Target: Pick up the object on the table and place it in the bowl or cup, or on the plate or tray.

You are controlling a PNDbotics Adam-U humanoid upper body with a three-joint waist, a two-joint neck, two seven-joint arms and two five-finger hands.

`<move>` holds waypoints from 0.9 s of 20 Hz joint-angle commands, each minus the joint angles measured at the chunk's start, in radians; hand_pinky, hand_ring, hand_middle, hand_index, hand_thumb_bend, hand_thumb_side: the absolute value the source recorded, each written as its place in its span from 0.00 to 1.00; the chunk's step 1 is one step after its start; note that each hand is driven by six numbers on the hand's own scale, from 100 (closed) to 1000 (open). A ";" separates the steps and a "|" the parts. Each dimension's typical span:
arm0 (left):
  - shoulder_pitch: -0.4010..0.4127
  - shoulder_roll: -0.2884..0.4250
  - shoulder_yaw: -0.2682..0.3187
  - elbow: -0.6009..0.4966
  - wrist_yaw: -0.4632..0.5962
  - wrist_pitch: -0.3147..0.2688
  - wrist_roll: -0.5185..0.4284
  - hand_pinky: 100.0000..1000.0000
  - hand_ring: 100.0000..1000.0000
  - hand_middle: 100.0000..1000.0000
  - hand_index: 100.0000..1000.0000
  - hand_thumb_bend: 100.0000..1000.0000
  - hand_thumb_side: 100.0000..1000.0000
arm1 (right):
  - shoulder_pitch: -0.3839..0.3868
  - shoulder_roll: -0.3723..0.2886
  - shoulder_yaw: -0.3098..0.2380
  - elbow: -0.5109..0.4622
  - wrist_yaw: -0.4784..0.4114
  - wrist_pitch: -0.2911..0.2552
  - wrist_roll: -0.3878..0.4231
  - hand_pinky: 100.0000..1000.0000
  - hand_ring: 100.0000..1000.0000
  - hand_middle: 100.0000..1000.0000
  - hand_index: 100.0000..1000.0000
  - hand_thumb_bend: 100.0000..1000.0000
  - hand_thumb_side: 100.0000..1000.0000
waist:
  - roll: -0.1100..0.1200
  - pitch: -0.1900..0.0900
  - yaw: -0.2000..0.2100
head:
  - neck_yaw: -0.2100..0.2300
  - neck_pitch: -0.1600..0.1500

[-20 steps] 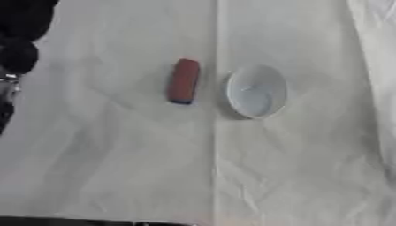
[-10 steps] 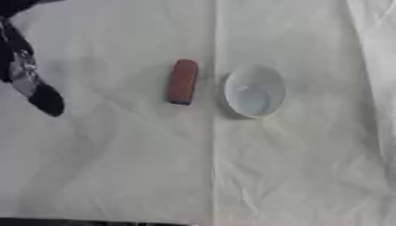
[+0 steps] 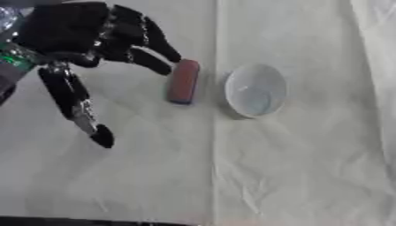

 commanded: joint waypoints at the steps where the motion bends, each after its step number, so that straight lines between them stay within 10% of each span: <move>1: -0.019 0.026 -0.006 -0.011 -0.047 0.000 0.059 0.56 0.60 0.64 0.77 0.66 0.54 | -0.024 0.020 0.000 -0.006 0.025 0.009 0.015 0.56 0.66 0.87 0.82 0.00 0.55 | -0.005 -0.016 -0.001 | 0.026 -0.003; 18: -0.201 0.021 -0.049 -0.011 0.082 0.218 -0.232 0.56 0.57 0.66 0.79 0.65 0.59 | -0.013 0.037 0.003 -0.005 0.033 0.020 0.038 0.55 0.65 0.87 0.82 0.00 0.56 | 0.007 -0.026 -0.004 | 0.069 -0.003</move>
